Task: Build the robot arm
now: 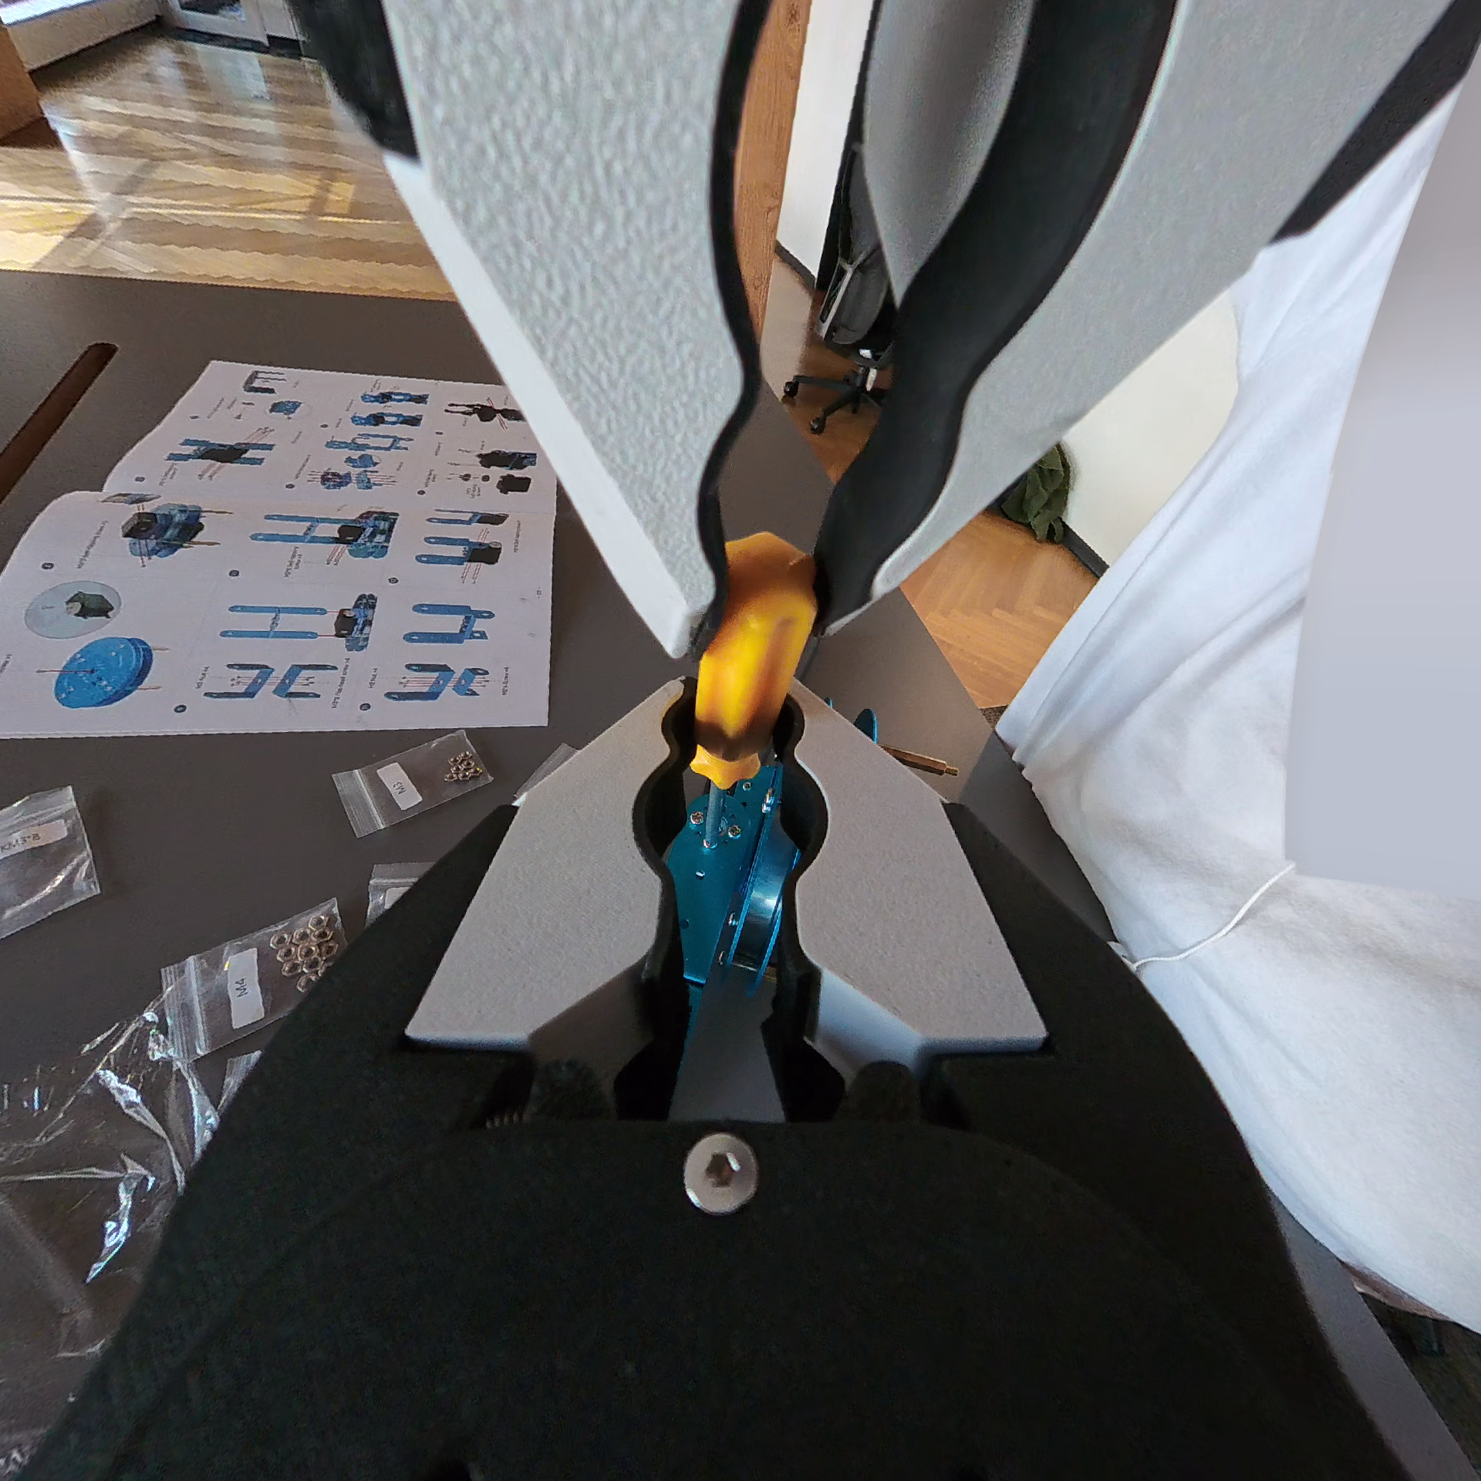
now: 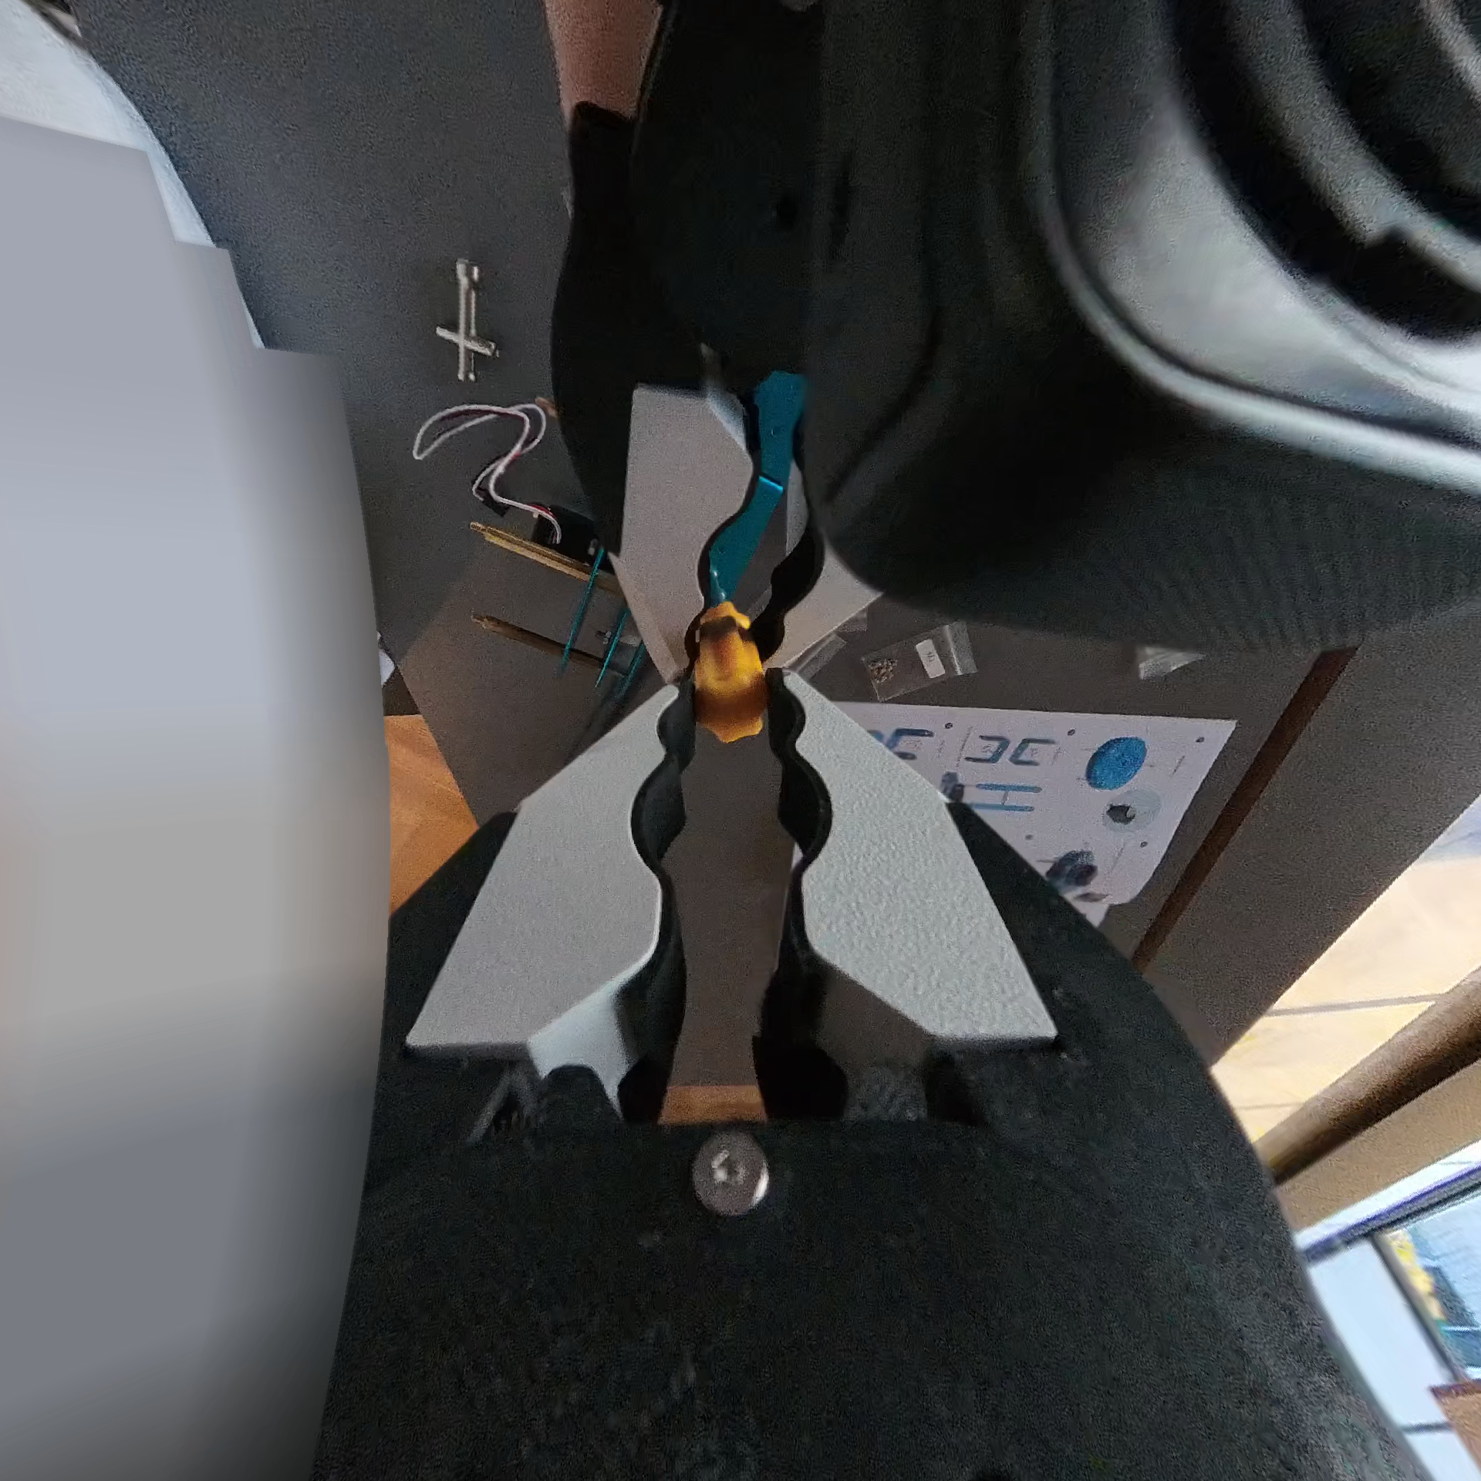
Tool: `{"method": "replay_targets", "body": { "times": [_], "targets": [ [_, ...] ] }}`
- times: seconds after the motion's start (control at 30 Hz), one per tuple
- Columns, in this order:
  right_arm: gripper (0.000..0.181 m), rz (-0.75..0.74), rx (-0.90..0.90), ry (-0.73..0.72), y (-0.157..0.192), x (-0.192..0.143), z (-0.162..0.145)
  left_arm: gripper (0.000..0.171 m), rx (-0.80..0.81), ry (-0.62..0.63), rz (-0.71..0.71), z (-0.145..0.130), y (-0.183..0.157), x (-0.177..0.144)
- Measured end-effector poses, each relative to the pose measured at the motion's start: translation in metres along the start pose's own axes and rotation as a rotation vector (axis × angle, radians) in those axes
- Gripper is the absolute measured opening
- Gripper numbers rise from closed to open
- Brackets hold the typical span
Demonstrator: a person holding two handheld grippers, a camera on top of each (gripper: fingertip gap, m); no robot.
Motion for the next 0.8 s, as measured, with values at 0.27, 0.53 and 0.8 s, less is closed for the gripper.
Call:
{"method": "replay_targets", "body": {
  "times": [0.27, 0.53, 0.8],
  "targets": [
    [0.018, -0.003, 0.112, -0.011, -0.0014, 0.0015, 0.0040, 0.017, -0.002, 0.006, 0.000, -0.0007, 0.0000, -0.0004],
    [0.018, -0.032, 0.036, 0.034, 0.0031, -0.0011, 0.0023, 0.017, -0.004, -0.003, -0.009, 0.0006, -0.0014, 0.0021],
    [0.018, 0.016, 0.174, 0.028, 0.0019, -0.0044, 0.0075, 0.015, -0.013, 0.000, -0.006, -0.0005, 0.0005, 0.0010]
  ]
}}
Point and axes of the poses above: each gripper's, where its closed fingertips meet, x out along the fingers, z out of its top, y = z × x across the jaws, the point moved 2 cm from there along -x, back along the fingers, and after that the axes turned 1 degree about -z, right-handed, at the moved point
